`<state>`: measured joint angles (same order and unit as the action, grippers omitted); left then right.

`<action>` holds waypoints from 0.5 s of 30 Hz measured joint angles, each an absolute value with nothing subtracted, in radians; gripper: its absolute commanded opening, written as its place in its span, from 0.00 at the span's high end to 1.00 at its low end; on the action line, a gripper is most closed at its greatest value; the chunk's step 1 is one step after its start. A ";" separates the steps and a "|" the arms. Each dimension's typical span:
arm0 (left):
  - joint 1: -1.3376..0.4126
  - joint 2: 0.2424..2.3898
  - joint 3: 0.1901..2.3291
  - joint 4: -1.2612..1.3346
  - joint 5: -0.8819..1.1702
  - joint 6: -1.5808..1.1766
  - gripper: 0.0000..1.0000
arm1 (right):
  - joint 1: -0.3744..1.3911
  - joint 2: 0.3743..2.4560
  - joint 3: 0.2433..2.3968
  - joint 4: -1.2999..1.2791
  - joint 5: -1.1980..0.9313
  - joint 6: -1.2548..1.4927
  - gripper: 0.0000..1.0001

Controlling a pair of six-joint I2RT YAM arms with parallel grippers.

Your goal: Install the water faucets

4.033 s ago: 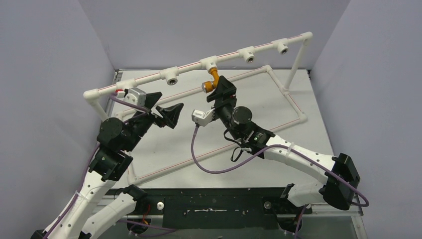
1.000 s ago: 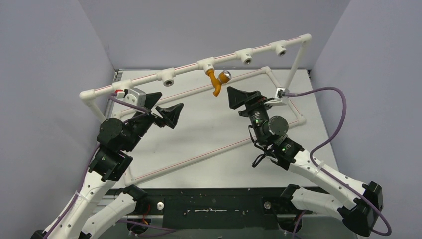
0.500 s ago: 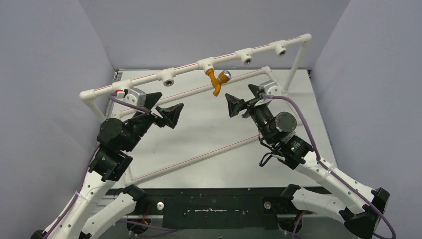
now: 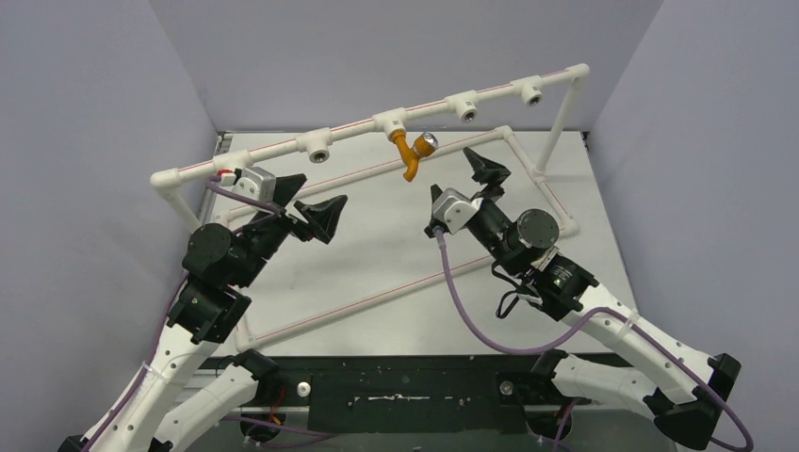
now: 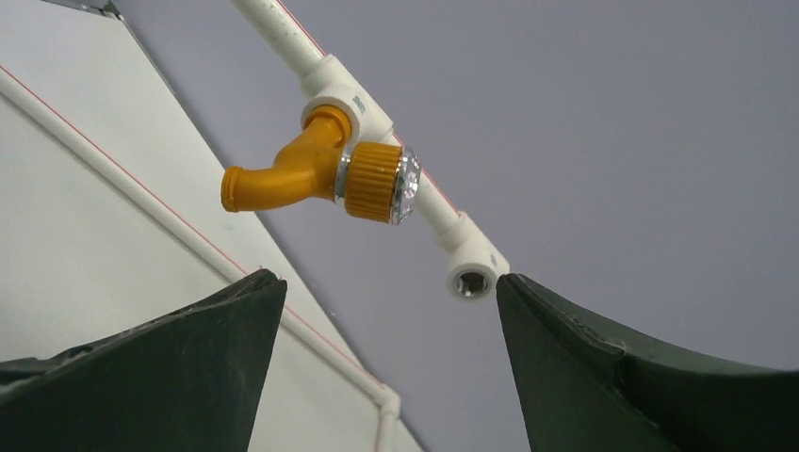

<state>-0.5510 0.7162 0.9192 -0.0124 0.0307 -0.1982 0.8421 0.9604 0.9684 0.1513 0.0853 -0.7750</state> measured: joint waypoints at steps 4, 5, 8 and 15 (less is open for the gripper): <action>-0.551 0.715 0.919 -0.012 0.031 -0.198 0.03 | 0.895 0.977 0.999 0.126 0.100 -0.994 0.11; -0.551 0.715 0.919 -0.012 0.031 -0.198 0.03 | 0.916 0.986 1.008 0.125 0.112 -1.056 0.11; -0.551 0.714 0.919 -0.012 0.031 -0.198 0.03 | 0.971 1.025 1.026 0.123 0.155 -1.234 0.10; -0.551 0.712 0.919 -0.012 0.031 -0.198 0.03 | 1.028 1.145 1.032 0.123 0.275 -1.590 0.08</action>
<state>-0.5510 0.7116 0.9192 -0.0124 0.0307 -0.1982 1.0279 1.1446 1.0325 0.1226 0.2749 -1.5902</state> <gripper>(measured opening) 0.974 0.911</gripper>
